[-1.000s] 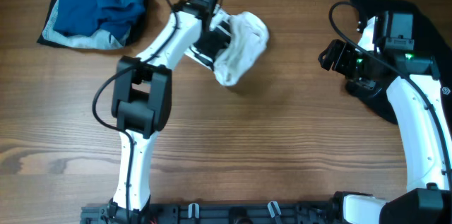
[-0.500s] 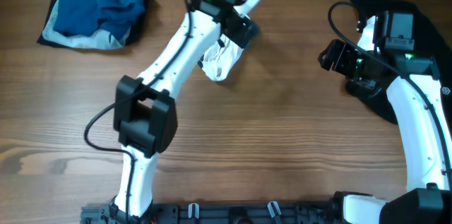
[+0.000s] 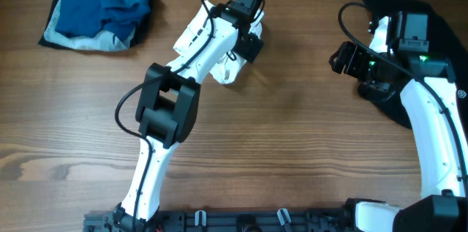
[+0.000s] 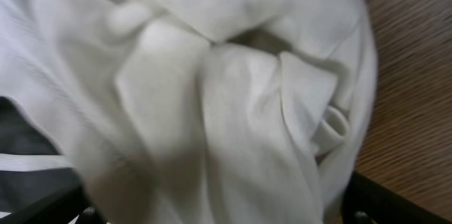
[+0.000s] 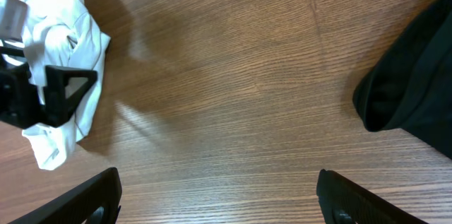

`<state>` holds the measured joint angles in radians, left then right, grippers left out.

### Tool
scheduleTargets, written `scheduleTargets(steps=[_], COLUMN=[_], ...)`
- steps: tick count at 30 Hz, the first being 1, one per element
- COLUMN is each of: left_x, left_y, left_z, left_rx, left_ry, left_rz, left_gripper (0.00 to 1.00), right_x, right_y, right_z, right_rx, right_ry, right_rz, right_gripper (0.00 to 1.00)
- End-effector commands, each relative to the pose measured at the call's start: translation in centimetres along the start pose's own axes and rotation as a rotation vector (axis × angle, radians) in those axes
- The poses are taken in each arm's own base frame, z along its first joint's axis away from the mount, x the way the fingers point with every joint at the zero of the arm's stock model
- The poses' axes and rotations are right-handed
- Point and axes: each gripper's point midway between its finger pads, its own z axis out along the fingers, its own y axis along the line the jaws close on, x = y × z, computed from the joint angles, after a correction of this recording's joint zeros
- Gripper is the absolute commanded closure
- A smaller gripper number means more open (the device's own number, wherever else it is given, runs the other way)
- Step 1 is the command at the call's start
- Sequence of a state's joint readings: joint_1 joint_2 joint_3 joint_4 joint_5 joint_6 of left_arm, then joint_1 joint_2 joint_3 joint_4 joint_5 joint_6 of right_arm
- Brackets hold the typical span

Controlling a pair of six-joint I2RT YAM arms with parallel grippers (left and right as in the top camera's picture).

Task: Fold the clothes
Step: 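Carry the bundle with the left gripper onto the blue shirt stack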

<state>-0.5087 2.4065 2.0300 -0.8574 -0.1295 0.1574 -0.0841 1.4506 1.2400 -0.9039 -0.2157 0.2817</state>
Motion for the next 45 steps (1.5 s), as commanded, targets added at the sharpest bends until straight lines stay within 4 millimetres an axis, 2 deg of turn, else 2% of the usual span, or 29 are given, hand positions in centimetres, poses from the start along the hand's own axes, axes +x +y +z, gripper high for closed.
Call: scheduleTargets(steps=[1, 2, 6, 8, 11, 12, 16, 17, 18, 19, 21, 24, 29, 32, 36, 38, 39, 41, 45], left_x=[1.2, 1.4, 1.9, 2.3, 3.0, 3.1, 3.2, 3.3, 3.4, 3.4, 3.3, 2.2, -1.8, -3.1, -3.6, -3.5, -3.6, -3.5, -1.8], left_y=[0.6, 0.7, 0.4, 0.2, 0.1, 0.1, 0.0, 0.0, 0.0, 0.1, 0.6, 2.7, 8.3, 12.1, 16.2, 19.2, 21.4, 24.1, 31.4], left_z=[1.5, 1.5, 1.7, 1.9, 2.1, 2.1, 2.1, 2.1, 2.1, 1.9, 1.2, -2.0, -10.5, -15.6, -20.4, -23.0, -24.9, -26.7, -29.7], left_rx=[-0.029, -0.028, -0.016, -0.015, -0.018, -0.019, -0.019, -0.019, -0.020, -0.020, -0.027, -0.057, -0.147, -0.215, -0.260, -0.325, -0.382, -0.470, -0.737], left_ry=[0.044, 0.051, 0.066, 0.081, 0.101, 0.105, 0.108, 0.112, 0.116, 0.117, 0.118, 0.079, -0.124, -0.245, -0.365, -0.432, -0.484, -0.530, -0.550], left_rz=[-0.061, -0.064, -0.062, -0.063, -0.153, -0.177, -0.190, -0.190, -0.189, -0.189, -0.194, -0.221, -0.300, -0.364, -0.434, -0.487, -0.489, -0.491, -0.475], left_gripper=[0.04, 0.09, 0.14, 0.31, 0.40, 0.47, 0.60, 0.67, 0.88, 0.96, 0.96, 0.96, 0.96, 0.96, 0.96, 0.96, 0.96, 0.96, 0.96], right_x=[-0.4, -0.4, -0.4, -0.4, -0.5, -0.5, -0.6, -0.7, -0.7, -0.8, -1.0, -1.1, -1.1, -1.2, -1.2, -1.2, -1.2, -1.2, -1.2], right_y=[-0.1, -0.1, -0.1, -0.1, -0.1, -0.1, -0.1, -0.2, -0.2, -0.2, -0.2, -0.1, -0.1, -0.1, -0.1, -0.1, -0.1, -0.1, -0.1], right_z=[-0.6, -0.6, -0.6, -0.6, -0.6, -0.6, -0.6, -0.6, -0.6, -0.6, -0.6, -0.6, -0.6, -0.6, -0.6, -0.6, -0.6, -0.6, -0.6], right_rx=[0.012, 0.012, 0.012, 0.012, 0.012, 0.011, 0.011, 0.016, 0.019, 0.019, 0.017, 0.015, 0.015, 0.015, 0.015, 0.015, 0.015, 0.014, 0.014], right_ry=[-0.023, -0.023, -0.023, -0.024, -0.027, -0.028, -0.031, -0.035, -0.038, -0.043, -0.049, -0.054, -0.055, -0.056, -0.055, -0.055, -0.057, -0.058, -0.059], right_rz=[-0.022, -0.021, -0.022, -0.022, -0.023, -0.023, -0.023, -0.023, -0.024, -0.023, -0.025, -0.026, -0.026, -0.027, -0.027, -0.027, -0.027, -0.028, -0.027], right_gripper=[0.11, 0.11, 0.11, 0.11, 0.11, 0.11, 0.11, 0.11, 0.11, 0.11, 0.11, 0.11, 0.11, 0.12, 0.12, 0.12, 0.11, 0.11, 0.11])
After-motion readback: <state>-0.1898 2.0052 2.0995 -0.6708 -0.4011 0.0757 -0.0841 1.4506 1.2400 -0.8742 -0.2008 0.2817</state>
